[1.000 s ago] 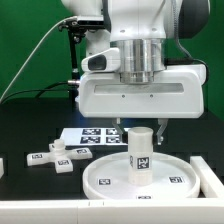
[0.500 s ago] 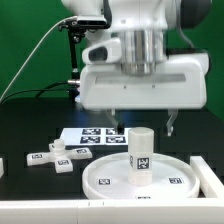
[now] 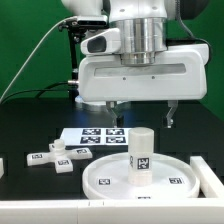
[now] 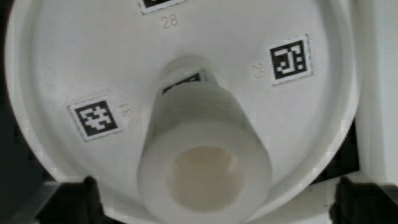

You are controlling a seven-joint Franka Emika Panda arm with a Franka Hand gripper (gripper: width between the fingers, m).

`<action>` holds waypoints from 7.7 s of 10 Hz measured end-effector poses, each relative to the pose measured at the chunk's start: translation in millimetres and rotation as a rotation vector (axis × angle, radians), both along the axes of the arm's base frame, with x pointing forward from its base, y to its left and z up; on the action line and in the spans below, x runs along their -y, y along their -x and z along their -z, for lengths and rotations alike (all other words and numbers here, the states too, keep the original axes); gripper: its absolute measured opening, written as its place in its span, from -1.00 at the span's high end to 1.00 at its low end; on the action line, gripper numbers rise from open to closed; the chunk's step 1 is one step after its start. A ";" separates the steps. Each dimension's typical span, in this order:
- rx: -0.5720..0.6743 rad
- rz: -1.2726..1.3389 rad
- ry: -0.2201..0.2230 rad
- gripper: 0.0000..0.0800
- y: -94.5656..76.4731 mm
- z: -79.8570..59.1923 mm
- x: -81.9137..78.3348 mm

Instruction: Assemble round table

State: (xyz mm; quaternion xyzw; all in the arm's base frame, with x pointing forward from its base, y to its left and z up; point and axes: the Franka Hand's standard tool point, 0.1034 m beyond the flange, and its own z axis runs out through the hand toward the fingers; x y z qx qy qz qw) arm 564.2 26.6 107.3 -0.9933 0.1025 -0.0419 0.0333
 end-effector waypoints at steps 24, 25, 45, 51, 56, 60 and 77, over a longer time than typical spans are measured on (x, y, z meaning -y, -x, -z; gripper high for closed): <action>-0.997 -0.146 -0.155 -0.62 95.1 50.3 133.9; -1.002 -0.143 -0.156 -0.62 97.0 52.5 134.8; -1.209 -0.017 -0.139 0.49 136.2 96.3 139.1; -1.166 -0.023 -0.156 0.99 125.4 56.7 139.6; -0.949 -0.046 -0.123 1.00 94.4 15.8 137.5; -0.990 -0.031 -0.141 0.38 106.2 21.9 140.7; -1.171 0.005 -0.143 -0.62 123.0 97.8 139.4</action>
Offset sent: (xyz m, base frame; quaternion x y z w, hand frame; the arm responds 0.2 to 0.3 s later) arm -0.0062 -0.0587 0.0129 0.0060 -0.0366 0.0063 0.9993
